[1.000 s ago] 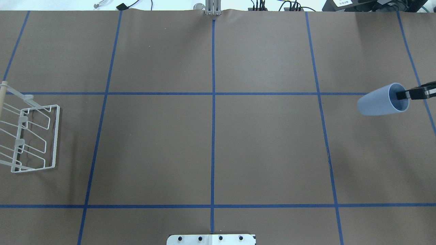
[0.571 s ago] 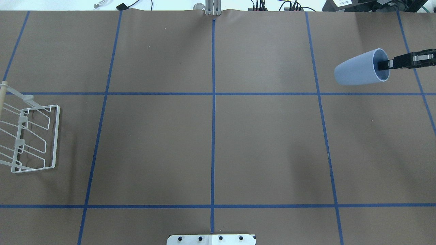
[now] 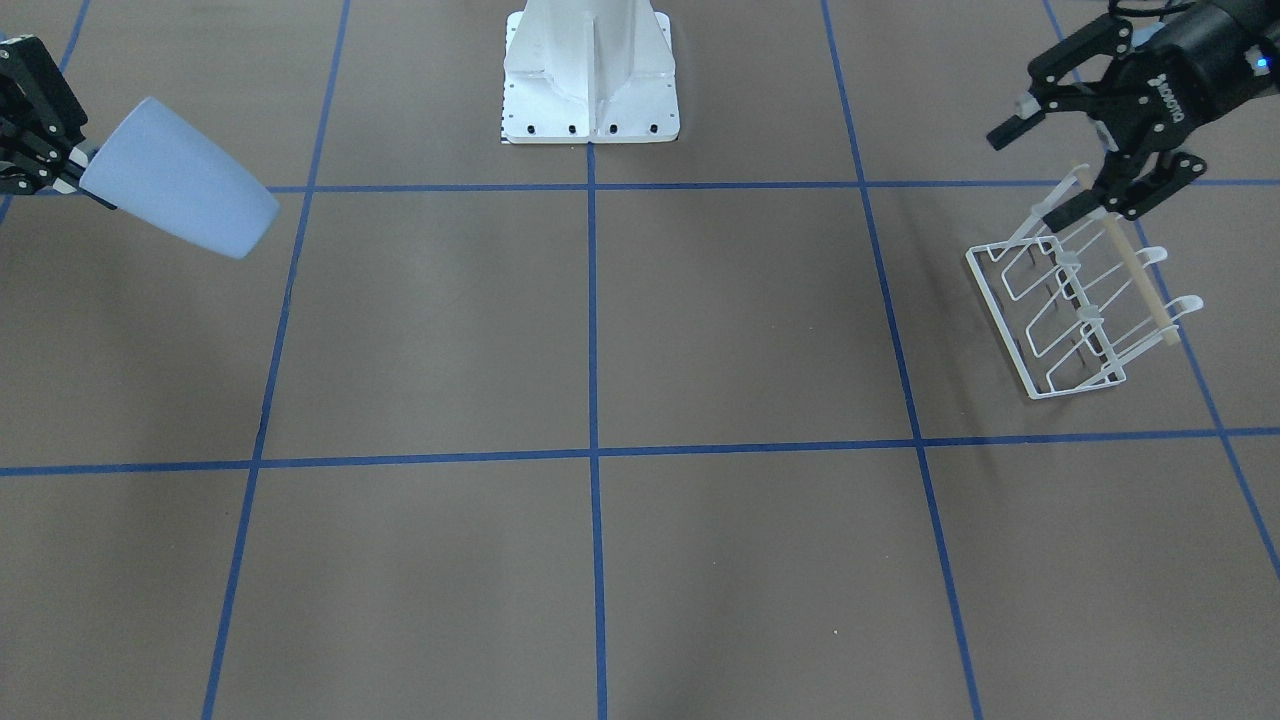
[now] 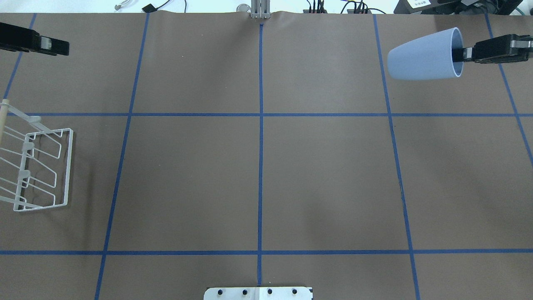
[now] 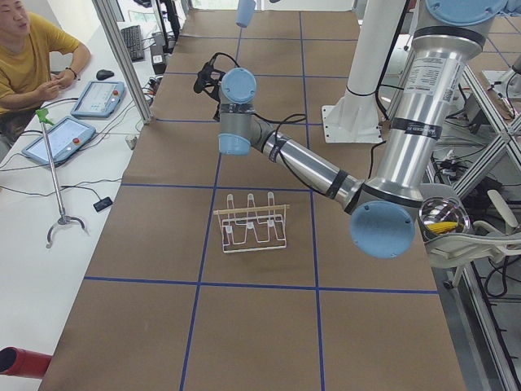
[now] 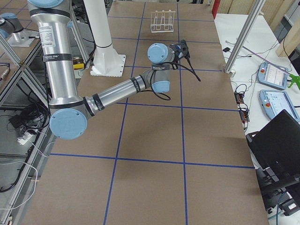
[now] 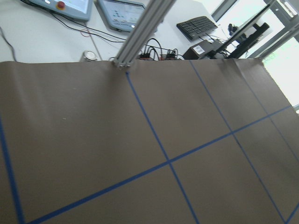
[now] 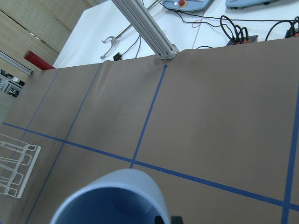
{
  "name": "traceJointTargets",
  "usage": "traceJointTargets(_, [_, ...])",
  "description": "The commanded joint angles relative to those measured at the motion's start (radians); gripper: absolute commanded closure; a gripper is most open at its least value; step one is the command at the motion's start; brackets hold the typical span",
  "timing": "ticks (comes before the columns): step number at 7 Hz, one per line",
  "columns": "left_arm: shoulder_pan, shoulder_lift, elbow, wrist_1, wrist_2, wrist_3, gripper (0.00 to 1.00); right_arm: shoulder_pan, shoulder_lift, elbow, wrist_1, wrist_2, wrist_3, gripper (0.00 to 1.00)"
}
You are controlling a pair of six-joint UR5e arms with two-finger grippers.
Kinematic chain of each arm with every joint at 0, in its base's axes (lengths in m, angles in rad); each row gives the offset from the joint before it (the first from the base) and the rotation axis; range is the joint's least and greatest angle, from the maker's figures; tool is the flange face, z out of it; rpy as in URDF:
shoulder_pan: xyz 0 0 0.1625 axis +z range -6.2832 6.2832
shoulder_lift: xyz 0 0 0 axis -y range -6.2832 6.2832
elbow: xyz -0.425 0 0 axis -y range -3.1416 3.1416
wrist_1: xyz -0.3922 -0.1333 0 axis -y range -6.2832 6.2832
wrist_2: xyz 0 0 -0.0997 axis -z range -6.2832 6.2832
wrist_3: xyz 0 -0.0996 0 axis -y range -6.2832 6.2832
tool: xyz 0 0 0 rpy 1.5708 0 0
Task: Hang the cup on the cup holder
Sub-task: 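Lift the cup and carry it toward the table center while the left arm approaches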
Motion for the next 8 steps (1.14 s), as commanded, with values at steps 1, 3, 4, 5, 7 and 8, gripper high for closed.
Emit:
traceJointTargets(1, [0.134,-0.142,-0.003,-0.064,0.045,-0.285,0.03,-0.023,0.051,0.003,0.110,-0.020,0.070,1.00])
traceJointTargets(3, [0.254,-0.178,-0.005,-0.230,0.152,-0.556,0.02,-0.142,0.112,0.007,0.259,-0.156,0.195,1.00])
traceJointTargets(4, [0.312,-0.193,-0.003,-0.339,0.242,-0.722,0.02,-0.239,0.114,0.004,0.342,-0.267,0.205,1.00])
traceJointTargets(5, [0.363,-0.210,-0.005,-0.400,0.298,-0.810,0.02,-0.304,0.117,0.007,0.386,-0.327,0.205,1.00])
traceJointTargets(7, [0.457,-0.213,-0.008,-0.507,0.440,-0.892,0.02,-0.461,0.122,0.006,0.505,-0.513,0.202,1.00])
traceJointTargets(8, [0.483,-0.222,-0.012,-0.507,0.480,-0.894,0.02,-0.512,0.123,0.009,0.522,-0.568,0.193,1.00])
